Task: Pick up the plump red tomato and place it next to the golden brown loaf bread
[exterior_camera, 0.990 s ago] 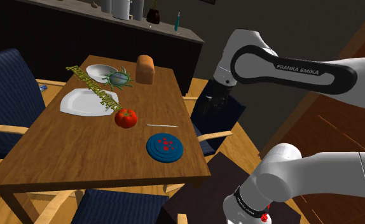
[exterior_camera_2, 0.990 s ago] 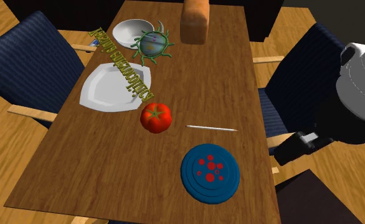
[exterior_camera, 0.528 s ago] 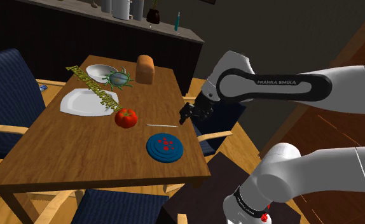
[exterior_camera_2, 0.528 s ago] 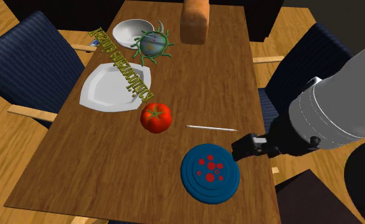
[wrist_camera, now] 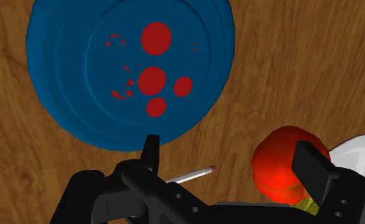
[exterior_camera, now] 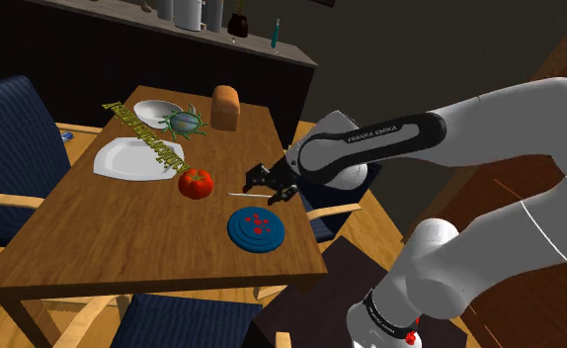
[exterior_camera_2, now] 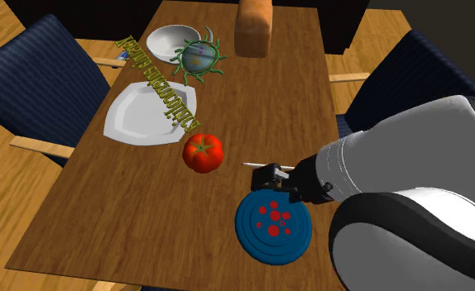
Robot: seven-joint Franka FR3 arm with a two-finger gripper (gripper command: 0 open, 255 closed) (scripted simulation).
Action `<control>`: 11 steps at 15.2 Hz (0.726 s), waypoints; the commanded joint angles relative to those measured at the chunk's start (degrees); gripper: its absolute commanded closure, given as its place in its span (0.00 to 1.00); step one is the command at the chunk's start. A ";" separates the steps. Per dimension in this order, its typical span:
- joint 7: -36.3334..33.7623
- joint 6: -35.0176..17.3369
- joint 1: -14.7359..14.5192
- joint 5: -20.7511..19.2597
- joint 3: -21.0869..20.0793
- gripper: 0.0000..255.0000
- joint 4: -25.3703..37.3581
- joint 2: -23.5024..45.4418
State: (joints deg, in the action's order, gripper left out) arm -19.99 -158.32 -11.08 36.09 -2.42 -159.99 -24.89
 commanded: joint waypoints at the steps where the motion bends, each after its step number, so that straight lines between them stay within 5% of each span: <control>1: 2.40 -7.96 -5.17 8.88 2.23 0.00 1.79 5.19; 3: 10.47 -14.62 -13.84 22.92 7.56 0.00 5.52 10.95; 5: 27.23 -18.46 -23.20 45.47 14.32 0.00 12.25 16.91; 6: 37.22 -18.91 -25.33 57.94 16.15 0.00 16.32 19.87; 8: 54.35 -18.38 -23.88 79.16 15.75 0.00 23.71 25.17; 10: 67.64 -17.20 -21.64 95.92 15.39 0.00 29.76 29.58; 11: 68.24 -17.06 -22.31 96.80 16.18 0.00 30.08 29.86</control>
State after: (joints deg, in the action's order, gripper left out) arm 43.67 -175.70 -33.41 127.04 13.25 -131.80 3.60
